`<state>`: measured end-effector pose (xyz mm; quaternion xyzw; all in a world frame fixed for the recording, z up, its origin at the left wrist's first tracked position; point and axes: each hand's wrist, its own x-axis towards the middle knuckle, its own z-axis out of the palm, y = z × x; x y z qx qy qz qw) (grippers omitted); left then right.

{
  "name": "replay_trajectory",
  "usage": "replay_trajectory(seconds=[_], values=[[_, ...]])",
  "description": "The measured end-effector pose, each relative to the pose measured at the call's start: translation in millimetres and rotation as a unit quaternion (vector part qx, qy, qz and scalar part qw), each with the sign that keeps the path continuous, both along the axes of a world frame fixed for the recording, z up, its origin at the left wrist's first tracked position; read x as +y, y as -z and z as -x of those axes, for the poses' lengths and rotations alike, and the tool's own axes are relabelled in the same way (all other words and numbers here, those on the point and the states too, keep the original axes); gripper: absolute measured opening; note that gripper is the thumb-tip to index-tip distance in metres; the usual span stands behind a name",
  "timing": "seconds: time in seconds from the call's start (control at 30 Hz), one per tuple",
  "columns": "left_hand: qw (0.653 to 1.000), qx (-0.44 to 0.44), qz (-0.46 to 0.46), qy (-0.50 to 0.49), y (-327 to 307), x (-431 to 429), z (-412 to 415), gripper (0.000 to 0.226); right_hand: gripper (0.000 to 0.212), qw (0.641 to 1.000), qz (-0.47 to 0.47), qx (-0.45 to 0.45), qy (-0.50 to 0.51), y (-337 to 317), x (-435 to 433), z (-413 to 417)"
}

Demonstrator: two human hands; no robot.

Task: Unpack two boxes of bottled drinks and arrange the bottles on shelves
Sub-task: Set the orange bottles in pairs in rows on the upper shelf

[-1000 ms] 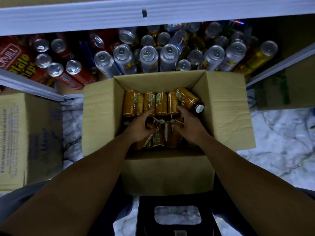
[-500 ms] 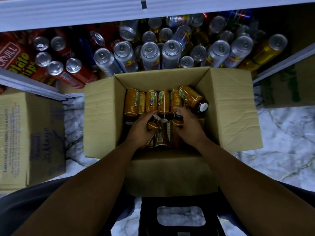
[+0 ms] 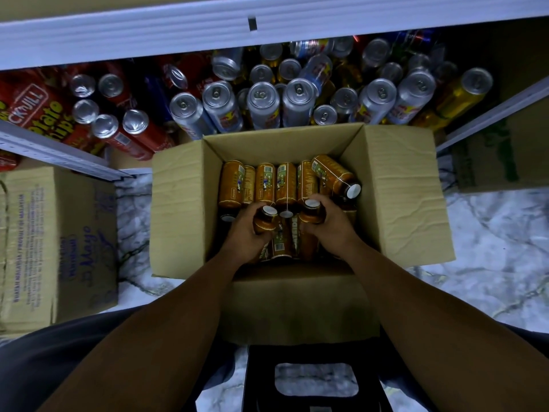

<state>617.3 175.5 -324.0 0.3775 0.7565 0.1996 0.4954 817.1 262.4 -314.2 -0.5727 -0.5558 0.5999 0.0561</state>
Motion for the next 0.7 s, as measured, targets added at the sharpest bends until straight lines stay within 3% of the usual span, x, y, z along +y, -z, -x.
replay_trajectory(seconds=[0.23,0.37,0.53,0.7], values=[[0.999,-0.044,-0.01,-0.016,-8.9,4.6,0.5,0.067,0.066,0.995,0.049,0.069,0.047,3.8,2.8,-9.7],[0.998,-0.052,-0.032,-0.032,-40.9,17.2,1.3,0.066,0.066,0.994,0.049,0.079,0.058,-26.6,10.3,-7.6],[0.995,-0.06,-0.057,-0.055,-140.1,30.3,-0.8,0.069,0.068,0.995,-0.001,0.08,0.06,-128.1,15.6,-7.1],[0.993,-0.068,-0.082,-0.058,-292.7,41.7,-4.9,0.062,0.06,0.993,-0.035,0.094,0.057,-274.8,22.2,-12.0]])
